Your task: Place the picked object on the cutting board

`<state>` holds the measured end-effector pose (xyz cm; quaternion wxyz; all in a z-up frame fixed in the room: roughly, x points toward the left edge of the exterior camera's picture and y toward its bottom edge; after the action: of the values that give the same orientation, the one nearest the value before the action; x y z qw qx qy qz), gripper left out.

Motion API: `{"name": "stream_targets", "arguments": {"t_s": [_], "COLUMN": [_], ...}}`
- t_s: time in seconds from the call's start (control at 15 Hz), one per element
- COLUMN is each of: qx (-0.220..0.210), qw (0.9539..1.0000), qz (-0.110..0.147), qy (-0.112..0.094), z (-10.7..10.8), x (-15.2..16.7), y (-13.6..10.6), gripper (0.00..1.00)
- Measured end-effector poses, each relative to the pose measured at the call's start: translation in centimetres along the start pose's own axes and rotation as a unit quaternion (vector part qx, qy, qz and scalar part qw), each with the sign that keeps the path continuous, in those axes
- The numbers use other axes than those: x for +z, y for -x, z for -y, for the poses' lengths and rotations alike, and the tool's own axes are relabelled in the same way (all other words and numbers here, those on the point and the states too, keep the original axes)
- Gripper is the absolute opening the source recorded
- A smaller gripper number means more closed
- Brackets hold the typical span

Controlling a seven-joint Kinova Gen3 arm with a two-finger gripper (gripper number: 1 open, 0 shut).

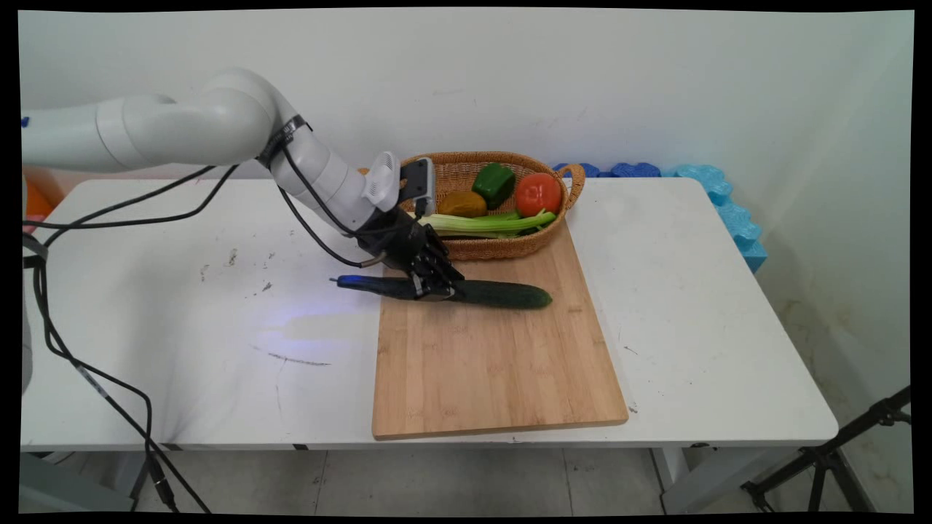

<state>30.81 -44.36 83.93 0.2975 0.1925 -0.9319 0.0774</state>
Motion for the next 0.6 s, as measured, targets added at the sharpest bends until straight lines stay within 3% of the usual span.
{"name": "stream_targets", "arguments": {"t_s": [0.6], "qx": [0.0], "qw": [1.0], "qz": [-0.007], "qy": [0.001], "z": [0.2], "x": [1.8], "y": [0.0], "gripper": [0.0]}}
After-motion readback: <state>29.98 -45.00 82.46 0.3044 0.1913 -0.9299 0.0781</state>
